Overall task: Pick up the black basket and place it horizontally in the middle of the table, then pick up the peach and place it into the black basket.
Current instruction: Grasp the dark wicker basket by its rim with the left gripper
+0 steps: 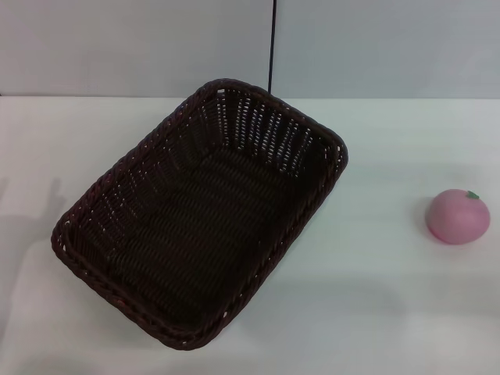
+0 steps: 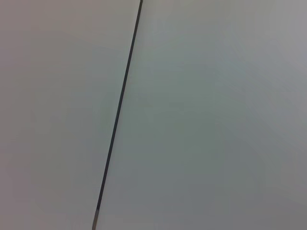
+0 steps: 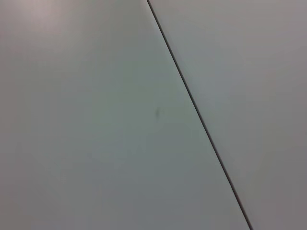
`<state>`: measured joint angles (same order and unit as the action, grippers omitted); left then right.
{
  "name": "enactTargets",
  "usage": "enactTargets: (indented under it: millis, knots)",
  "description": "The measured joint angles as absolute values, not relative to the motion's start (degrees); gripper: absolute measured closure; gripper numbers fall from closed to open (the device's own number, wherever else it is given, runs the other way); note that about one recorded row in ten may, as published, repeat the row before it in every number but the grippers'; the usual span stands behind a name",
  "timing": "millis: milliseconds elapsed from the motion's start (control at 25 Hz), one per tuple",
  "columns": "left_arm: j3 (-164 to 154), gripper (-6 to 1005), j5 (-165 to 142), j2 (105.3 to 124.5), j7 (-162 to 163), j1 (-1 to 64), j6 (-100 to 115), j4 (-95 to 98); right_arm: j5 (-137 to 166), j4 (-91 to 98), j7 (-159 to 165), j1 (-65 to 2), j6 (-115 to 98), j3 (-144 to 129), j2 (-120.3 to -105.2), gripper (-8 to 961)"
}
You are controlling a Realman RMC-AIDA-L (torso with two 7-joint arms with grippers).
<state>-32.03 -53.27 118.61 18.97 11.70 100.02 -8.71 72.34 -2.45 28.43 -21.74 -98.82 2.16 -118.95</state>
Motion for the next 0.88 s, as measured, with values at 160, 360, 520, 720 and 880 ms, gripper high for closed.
enactTargets:
  millis: [160, 360, 520, 720, 880]
  knots:
    - [-32.31, 166, -53.26, 118.43, 19.36, 11.63, 100.51, -7.74, 72.34, -2.30, 28.49, -21.33, -98.45, 1.70, -118.97, 269]
    - [-34.92, 166, -53.27, 118.24, 21.23, 11.00, 101.15, -4.18, 72.23, -2.21, 28.67, -20.14, -99.68, 1.37, -118.97, 269]
    - [-39.57, 167, -53.26, 117.75, 28.01, 10.06, 99.78, 1.68, 72.25, -2.12, 28.74, -19.15, -100.97, 1.27, -119.03, 269]
    - [-47.86, 168, -55.48, 117.06, 45.55, 6.20, 95.60, 18.61, 72.18, -2.11, 29.15, -17.62, -101.35, 1.24, -119.08, 269]
    - [-48.30, 168, -64.06, 116.34, 64.16, 3.86, 91.89, 35.69, 71.91, -2.40, 29.48, -17.23, -100.77, 1.45, -119.05, 269]
